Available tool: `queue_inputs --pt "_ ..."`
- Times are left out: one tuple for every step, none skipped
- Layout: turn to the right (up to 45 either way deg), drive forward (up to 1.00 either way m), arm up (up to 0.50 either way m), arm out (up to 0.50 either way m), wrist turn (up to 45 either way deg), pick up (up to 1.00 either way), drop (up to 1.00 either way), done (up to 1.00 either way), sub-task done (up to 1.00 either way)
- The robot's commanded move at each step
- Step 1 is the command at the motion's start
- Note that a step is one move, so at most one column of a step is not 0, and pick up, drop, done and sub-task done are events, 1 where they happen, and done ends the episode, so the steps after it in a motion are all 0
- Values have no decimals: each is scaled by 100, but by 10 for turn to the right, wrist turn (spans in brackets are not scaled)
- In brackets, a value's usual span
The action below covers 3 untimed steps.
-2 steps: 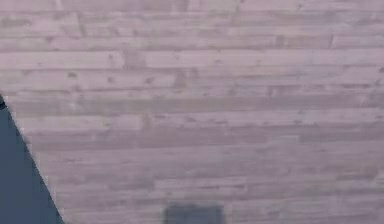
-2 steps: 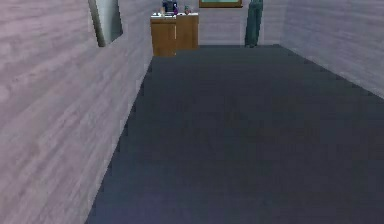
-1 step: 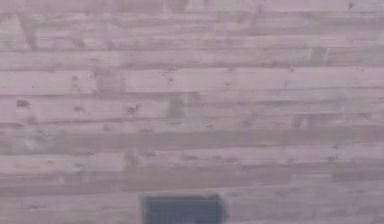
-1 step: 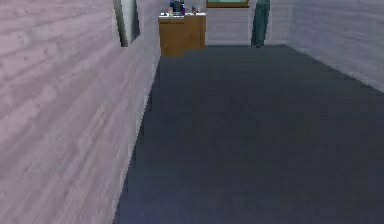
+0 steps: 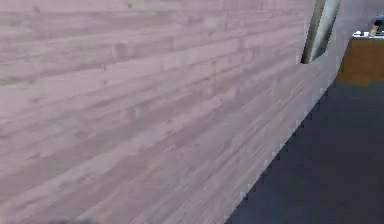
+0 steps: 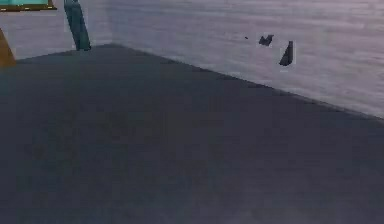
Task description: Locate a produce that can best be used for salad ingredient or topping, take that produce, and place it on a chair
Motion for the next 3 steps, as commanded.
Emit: queue_inputs --pt "450 0 0 0 0 0 0 0 0" --pt "450 0 0 0 0 0 0 0 0" --pt "270 0 0 0 0 0 0 0 0"
